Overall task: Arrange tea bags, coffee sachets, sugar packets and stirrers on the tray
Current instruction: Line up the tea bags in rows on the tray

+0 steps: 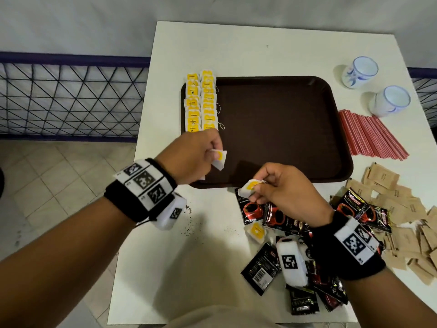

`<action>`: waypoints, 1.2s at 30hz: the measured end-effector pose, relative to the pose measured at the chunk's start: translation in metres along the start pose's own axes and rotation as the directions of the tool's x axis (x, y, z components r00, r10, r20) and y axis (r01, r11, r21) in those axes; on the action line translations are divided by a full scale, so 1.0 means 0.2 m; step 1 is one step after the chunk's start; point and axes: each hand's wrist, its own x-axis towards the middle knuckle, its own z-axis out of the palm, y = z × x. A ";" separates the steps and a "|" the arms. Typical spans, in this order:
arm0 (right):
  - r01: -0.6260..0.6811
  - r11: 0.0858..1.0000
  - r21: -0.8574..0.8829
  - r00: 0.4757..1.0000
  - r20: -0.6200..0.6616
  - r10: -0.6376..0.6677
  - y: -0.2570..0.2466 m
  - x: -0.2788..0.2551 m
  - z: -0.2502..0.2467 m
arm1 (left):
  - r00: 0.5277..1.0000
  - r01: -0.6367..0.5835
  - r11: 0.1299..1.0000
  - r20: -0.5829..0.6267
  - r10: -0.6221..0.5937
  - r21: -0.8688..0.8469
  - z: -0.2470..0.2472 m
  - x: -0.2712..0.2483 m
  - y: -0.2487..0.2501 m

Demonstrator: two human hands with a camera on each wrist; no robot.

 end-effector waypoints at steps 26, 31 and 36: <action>-0.012 0.996 -0.087 0.995 0.095 0.020 -0.13 0.59 0.17 | 0.997 0.080 0.989 -0.008 -0.079 0.123 -0.08 0.31 -0.13; -0.037 0.997 -0.061 0.997 0.058 0.041 -0.13 0.63 0.21 | 0.997 0.066 0.993 -0.035 -0.063 0.102 -0.09 0.31 -0.16; -0.057 0.998 -0.024 0.998 0.026 0.058 -0.13 0.66 0.24 | 0.998 0.041 0.996 -0.060 -0.036 0.082 -0.08 0.31 -0.18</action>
